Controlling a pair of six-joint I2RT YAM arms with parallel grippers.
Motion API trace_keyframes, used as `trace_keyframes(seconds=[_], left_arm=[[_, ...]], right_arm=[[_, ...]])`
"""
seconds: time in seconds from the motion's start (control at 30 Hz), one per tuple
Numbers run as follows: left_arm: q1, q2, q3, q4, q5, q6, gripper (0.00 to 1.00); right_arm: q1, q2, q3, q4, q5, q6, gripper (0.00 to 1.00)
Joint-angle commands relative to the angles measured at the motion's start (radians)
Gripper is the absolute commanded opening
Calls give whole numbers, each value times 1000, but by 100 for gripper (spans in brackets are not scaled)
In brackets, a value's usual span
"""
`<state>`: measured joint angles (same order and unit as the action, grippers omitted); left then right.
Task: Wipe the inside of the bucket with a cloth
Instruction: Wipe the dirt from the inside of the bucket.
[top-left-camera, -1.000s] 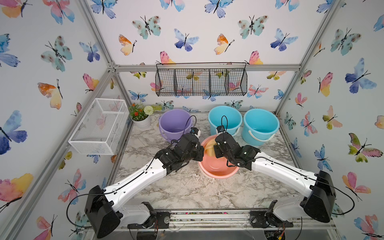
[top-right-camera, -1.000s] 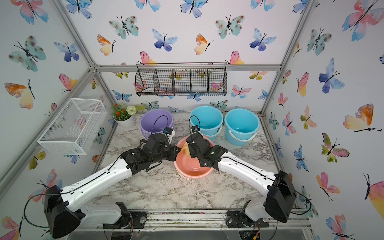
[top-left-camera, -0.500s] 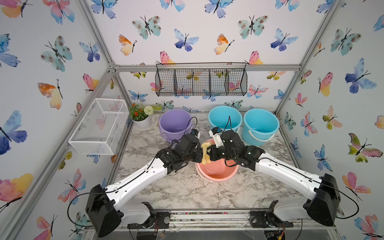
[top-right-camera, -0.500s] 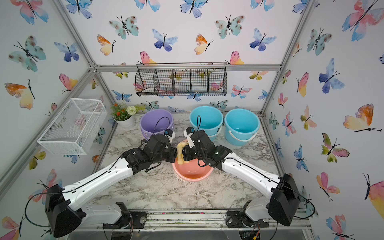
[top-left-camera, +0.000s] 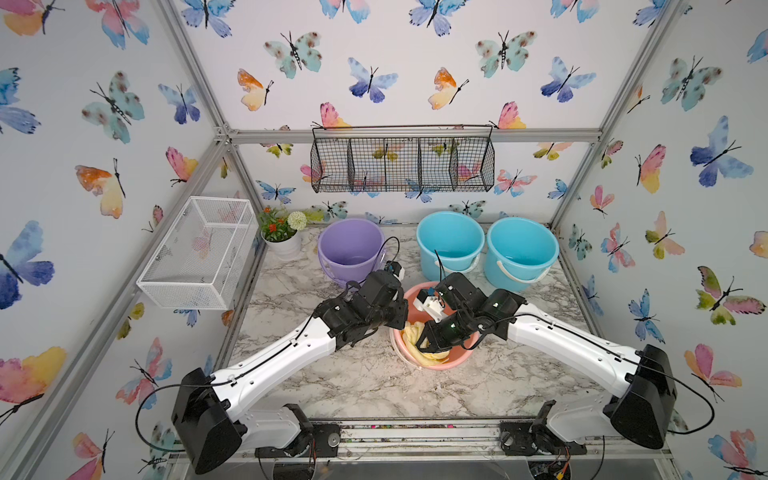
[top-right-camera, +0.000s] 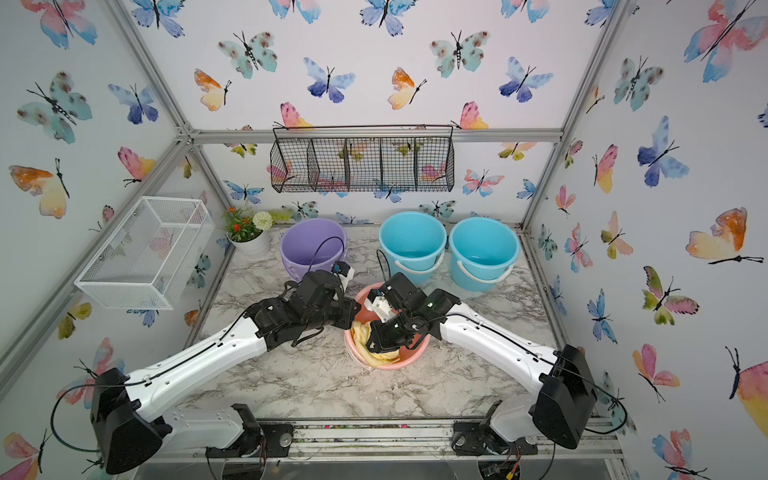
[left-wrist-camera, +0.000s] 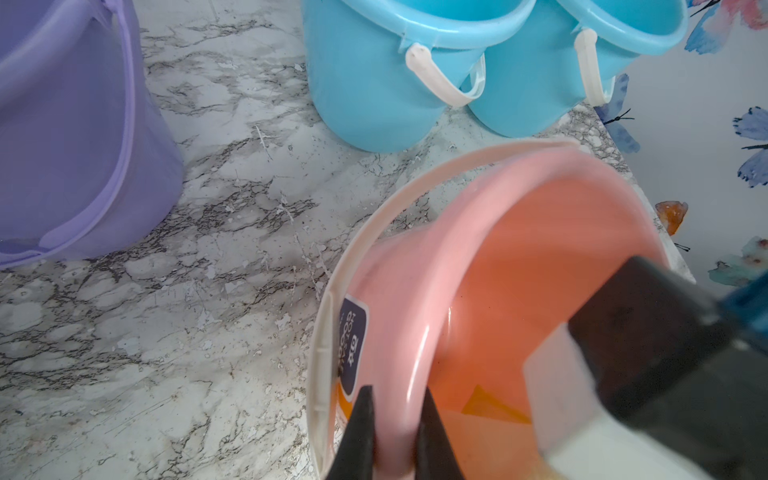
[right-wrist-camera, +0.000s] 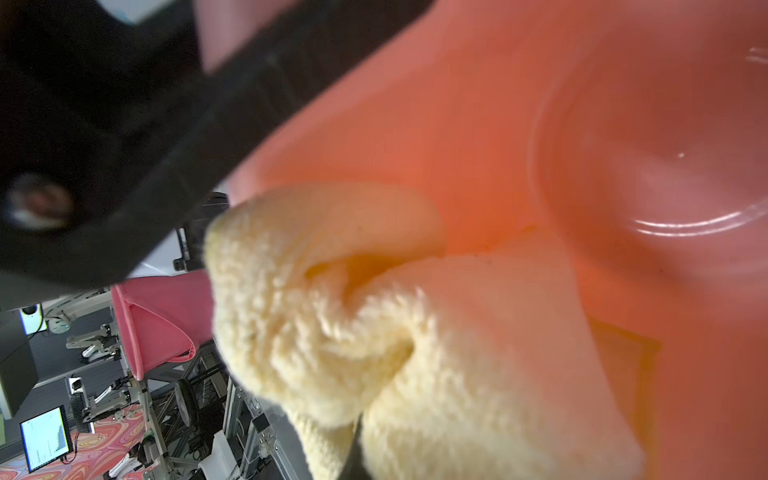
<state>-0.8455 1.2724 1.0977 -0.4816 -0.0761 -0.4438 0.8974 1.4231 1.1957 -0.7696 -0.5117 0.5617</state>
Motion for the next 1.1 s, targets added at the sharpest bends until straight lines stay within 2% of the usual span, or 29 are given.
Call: trace_keyframes(seconds=[0.0,0.13,0.3,0.47,0.57,0.7,0.9,0.97,1.07], left_arm=[[6,-21,19,58,-43,-2,0],[6,-20,22,28,-61,7,0],[6,-25,21,17,-48,8,0],[6,-20,14,30,-13,7,0],[6,-12,13,40,17,-2,0],[6,-12,6,65,56,-21,0],[6,-20,-18,83,101,-50,0],[6,-24,-21,84,104,-54,0],[6,-28,-24,88,106,-59,0]], right_arm=[[11,44,61,-293,82,-77,2],[11,97,144,-471,302,-81,2],[11,131,220,-540,598,-45,2],[11,175,259,-516,941,17,2],[11,170,249,-371,1075,12,2],[11,136,156,-68,1128,-18,2],[11,51,-90,490,1132,-75,2],[11,34,-143,621,1106,-69,2],[11,0,-205,786,999,-52,2]])
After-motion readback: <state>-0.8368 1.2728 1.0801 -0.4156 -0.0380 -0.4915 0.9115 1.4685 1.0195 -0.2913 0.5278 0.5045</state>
